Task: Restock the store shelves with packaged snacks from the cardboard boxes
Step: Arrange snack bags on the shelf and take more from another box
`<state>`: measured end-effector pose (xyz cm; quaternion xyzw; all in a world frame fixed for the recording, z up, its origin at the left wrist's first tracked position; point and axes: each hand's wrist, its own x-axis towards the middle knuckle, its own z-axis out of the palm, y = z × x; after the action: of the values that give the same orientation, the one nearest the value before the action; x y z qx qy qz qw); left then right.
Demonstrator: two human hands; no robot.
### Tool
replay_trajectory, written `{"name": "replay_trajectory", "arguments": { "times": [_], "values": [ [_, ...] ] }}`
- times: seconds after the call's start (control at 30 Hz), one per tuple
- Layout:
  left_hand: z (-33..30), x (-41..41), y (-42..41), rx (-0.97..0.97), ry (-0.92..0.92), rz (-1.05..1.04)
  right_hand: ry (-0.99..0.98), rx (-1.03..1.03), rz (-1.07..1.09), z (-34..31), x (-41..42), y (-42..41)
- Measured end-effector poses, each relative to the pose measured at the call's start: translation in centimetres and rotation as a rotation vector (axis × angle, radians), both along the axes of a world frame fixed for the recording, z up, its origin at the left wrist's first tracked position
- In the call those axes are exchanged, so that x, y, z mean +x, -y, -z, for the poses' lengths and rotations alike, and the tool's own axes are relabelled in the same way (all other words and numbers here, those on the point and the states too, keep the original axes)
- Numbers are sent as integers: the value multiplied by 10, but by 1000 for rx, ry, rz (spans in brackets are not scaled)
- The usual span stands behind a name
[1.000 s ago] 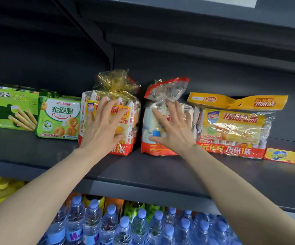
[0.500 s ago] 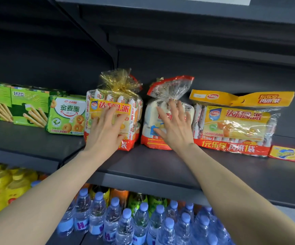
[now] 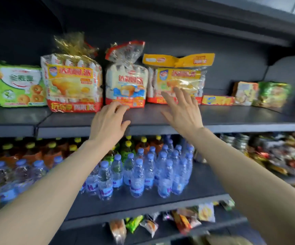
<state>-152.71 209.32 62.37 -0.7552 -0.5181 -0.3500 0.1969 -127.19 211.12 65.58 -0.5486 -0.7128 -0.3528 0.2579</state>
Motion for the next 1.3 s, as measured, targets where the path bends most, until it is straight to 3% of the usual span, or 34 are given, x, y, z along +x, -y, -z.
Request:
{"name": "replay_trajectory", "arguments": {
  "times": [0.3,0.47,0.63,1.0,1.3],
  "values": [
    [52,100,51,1,25,286,26,-22,187,62,105,130],
    [111,176,81,-134,9,473,-42,-149,346,127,175,207],
    [183,244,110,-291,-12,576,-205,-283,517,216,244,264],
    [332,407,146,-582,-254,746,-655,-566,963,380,388,372],
    [451,528,175,-868,-391,756,-819,-958,1031,504,524,421]
  ]
}}
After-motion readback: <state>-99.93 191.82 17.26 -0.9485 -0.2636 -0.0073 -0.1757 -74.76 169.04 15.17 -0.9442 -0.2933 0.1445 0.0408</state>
